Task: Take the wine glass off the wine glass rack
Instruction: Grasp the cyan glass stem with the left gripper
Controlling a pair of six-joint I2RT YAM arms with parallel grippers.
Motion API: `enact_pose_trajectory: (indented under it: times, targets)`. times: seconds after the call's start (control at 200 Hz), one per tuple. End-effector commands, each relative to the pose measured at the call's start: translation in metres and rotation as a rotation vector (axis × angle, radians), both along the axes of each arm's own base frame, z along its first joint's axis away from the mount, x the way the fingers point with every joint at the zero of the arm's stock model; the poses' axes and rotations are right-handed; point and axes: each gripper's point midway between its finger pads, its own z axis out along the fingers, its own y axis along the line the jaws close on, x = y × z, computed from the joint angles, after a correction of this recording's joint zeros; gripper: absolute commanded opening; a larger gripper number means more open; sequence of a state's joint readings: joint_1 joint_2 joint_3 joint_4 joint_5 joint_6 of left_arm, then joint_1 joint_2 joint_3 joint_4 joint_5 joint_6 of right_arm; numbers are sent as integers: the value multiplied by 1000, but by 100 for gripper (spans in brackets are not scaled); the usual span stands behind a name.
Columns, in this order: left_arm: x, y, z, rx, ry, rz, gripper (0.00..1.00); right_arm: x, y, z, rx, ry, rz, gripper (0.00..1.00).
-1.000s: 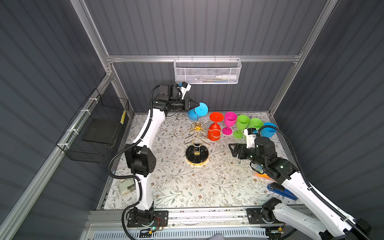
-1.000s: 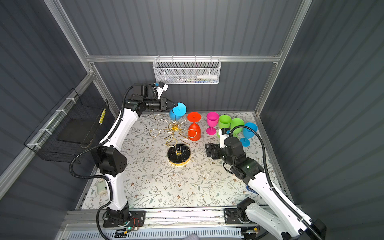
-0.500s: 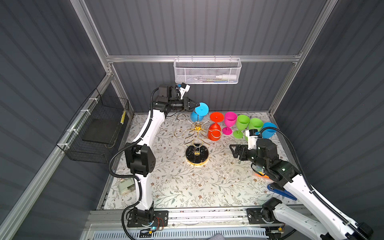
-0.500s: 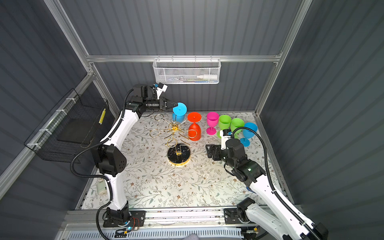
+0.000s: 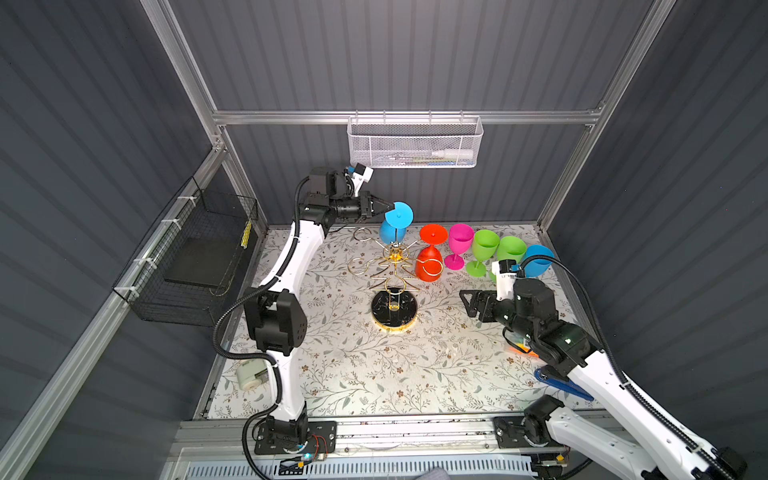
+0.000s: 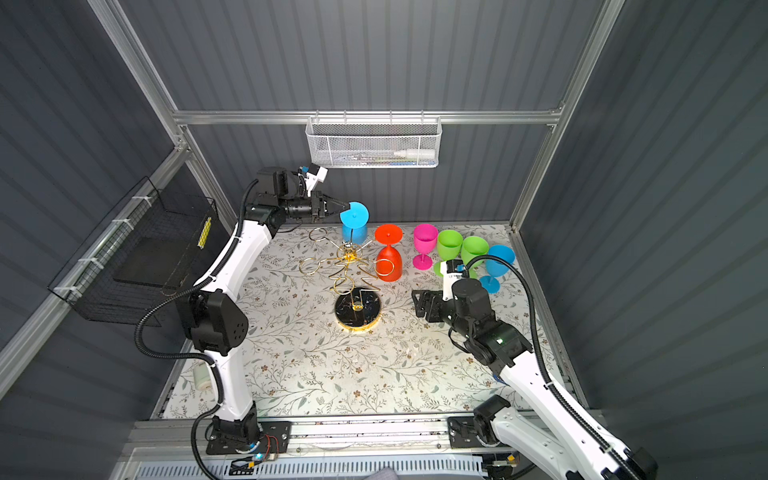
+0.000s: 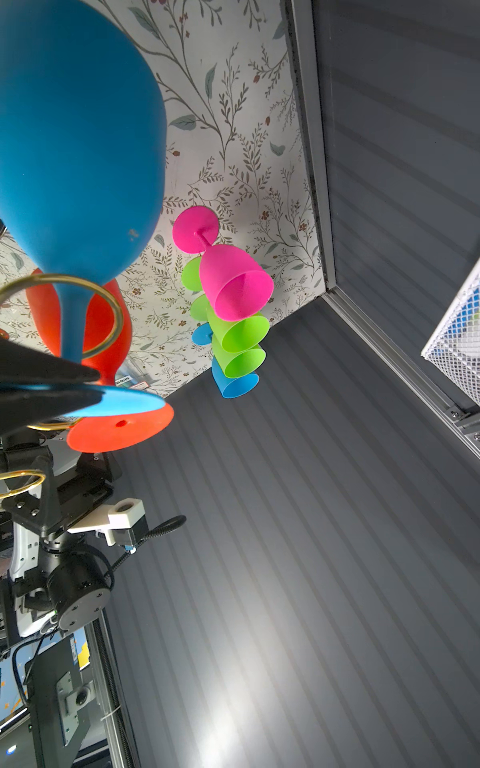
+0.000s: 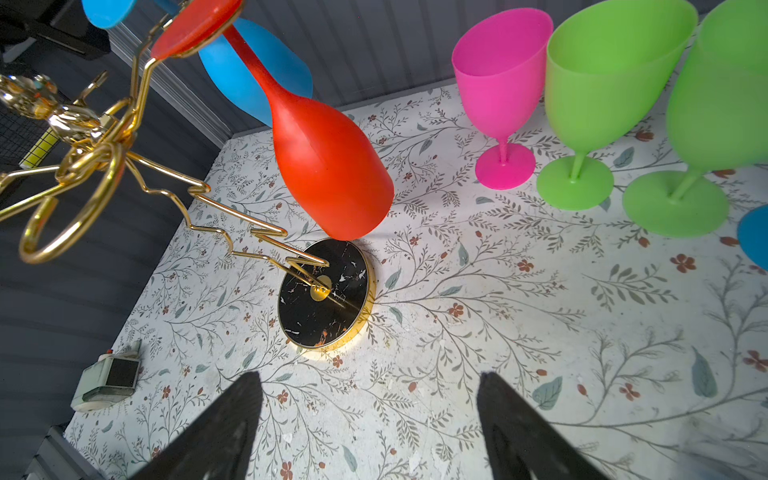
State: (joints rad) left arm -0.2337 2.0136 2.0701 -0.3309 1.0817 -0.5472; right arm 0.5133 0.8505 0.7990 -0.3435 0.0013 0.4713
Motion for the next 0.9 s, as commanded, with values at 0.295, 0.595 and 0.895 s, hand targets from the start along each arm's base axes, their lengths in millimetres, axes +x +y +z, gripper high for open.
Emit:
enact_pose_trajectory:
  times: [0.295, 0.595, 0.895]
  targets:
    - [-24, 5, 12, -10, -20, -43, 0, 0, 0, 3, 9, -13, -6, 84]
    - [-32, -3, 8, -6, -19, -69, 0, 1, 1, 2, 11, -8, -4, 84]
    - [-38, -8, -2, 14, -3, -80, 0, 0, 1, 1, 10, -8, -5, 84]
